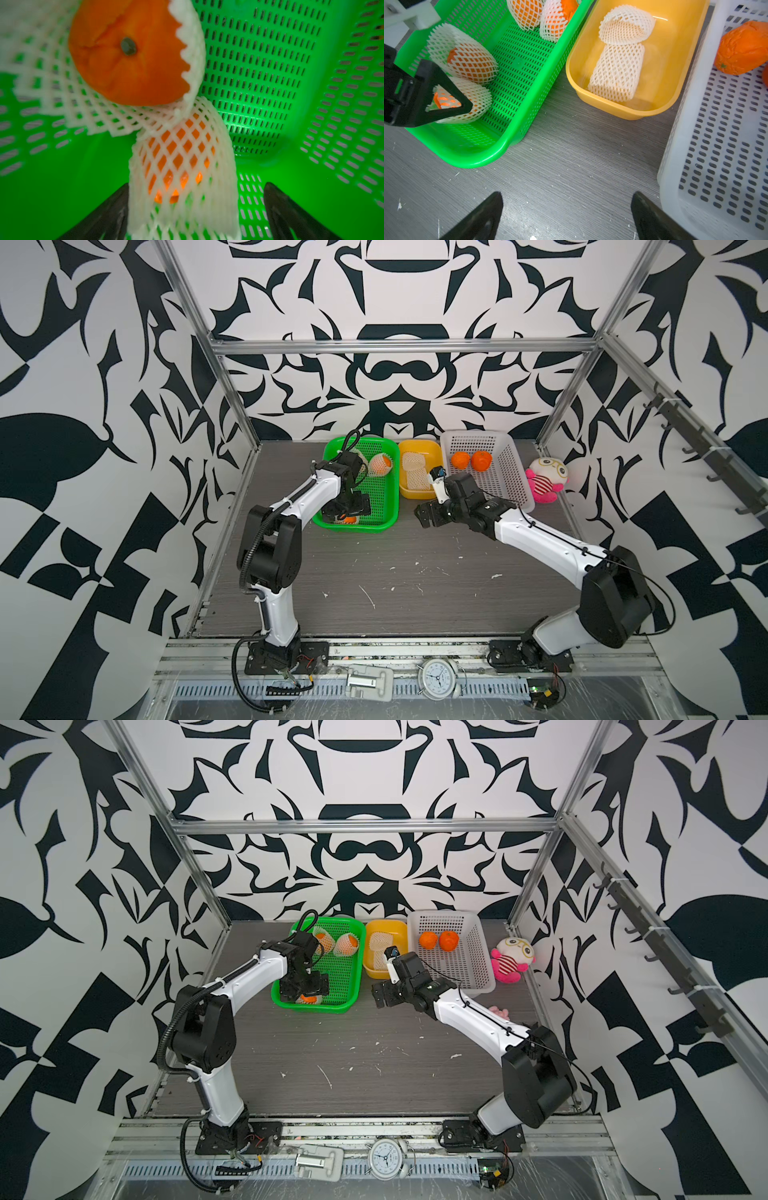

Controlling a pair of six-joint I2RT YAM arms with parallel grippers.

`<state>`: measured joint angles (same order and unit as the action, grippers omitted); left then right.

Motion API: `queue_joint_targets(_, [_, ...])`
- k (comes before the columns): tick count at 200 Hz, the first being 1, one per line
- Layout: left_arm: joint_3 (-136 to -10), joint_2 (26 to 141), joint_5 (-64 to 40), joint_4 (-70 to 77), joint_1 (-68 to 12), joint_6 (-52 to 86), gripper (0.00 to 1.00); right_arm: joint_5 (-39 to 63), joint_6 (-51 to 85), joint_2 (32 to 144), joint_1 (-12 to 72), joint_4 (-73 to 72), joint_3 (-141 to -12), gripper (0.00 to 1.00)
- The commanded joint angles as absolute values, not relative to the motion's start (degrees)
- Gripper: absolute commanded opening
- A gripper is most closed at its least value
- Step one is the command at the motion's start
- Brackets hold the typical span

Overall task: Remove foam nets from oranges
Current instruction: Pick up the orange from the basket.

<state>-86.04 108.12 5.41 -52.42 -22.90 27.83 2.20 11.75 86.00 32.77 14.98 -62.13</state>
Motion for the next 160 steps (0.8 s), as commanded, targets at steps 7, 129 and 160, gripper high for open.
queue_joint_targets(7, [-88.02,110.3,8.52,-54.87,-23.25,27.95,1.0,2.64,12.22,86.3,33.04,13.27,-61.97,0.99])
queue_joint_targets(129, [-91.18,115.64,11.18,-54.8,-24.13,28.04,1.0,2.9,12.39,87.37,33.04,12.84,-61.26,0.99])
queue_joint_targets(160, [-91.56,116.76,11.79,-54.74,-24.84,28.03,1.0,2.96,12.4,87.63,33.04,12.9,-61.15,0.99])
